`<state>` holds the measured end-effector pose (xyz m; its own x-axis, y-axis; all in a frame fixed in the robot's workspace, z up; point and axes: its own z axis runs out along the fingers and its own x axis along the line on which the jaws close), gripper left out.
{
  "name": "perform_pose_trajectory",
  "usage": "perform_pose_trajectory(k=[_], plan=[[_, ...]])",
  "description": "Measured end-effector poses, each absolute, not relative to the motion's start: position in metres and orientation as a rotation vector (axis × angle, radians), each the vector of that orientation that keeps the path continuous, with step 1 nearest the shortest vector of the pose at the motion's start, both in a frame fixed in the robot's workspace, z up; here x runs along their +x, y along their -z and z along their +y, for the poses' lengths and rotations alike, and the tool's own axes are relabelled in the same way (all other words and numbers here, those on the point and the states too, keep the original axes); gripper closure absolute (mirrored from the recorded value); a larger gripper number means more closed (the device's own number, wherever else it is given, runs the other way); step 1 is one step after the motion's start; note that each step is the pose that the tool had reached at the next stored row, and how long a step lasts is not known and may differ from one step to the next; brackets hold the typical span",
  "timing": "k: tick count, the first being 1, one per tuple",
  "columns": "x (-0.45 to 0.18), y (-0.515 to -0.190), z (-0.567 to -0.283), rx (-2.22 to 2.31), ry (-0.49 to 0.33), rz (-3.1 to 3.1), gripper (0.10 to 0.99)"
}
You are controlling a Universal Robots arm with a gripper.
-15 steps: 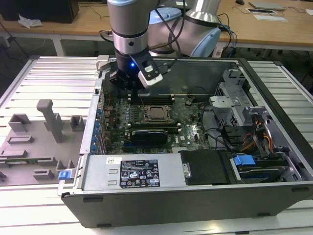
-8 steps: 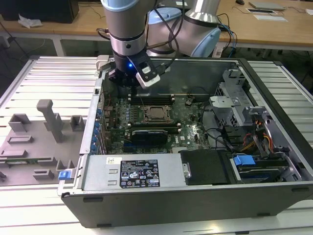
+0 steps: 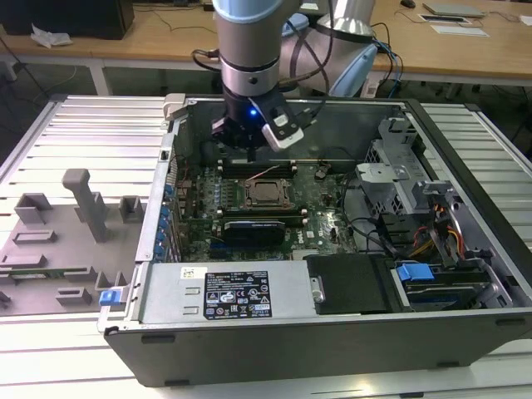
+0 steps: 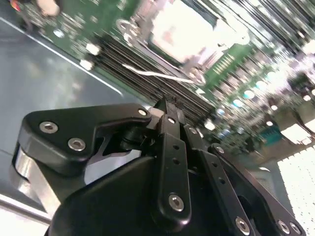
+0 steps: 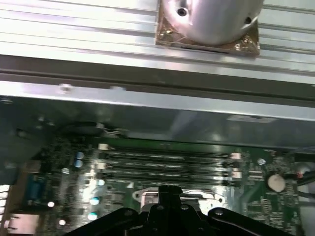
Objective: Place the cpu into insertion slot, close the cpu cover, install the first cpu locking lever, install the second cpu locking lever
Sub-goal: 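Install the first cpu locking lever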
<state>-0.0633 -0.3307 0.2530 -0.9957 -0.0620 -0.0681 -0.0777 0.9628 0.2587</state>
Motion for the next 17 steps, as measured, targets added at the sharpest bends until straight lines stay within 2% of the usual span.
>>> perform_pose_trajectory(k=[3, 17], plan=[[-0.047, -0.253, -0.331, -0.109, -0.406, 3.054, 0.98], [-0.059, -0.239, -0.332, -0.121, -0.402, 2.977, 0.98]])
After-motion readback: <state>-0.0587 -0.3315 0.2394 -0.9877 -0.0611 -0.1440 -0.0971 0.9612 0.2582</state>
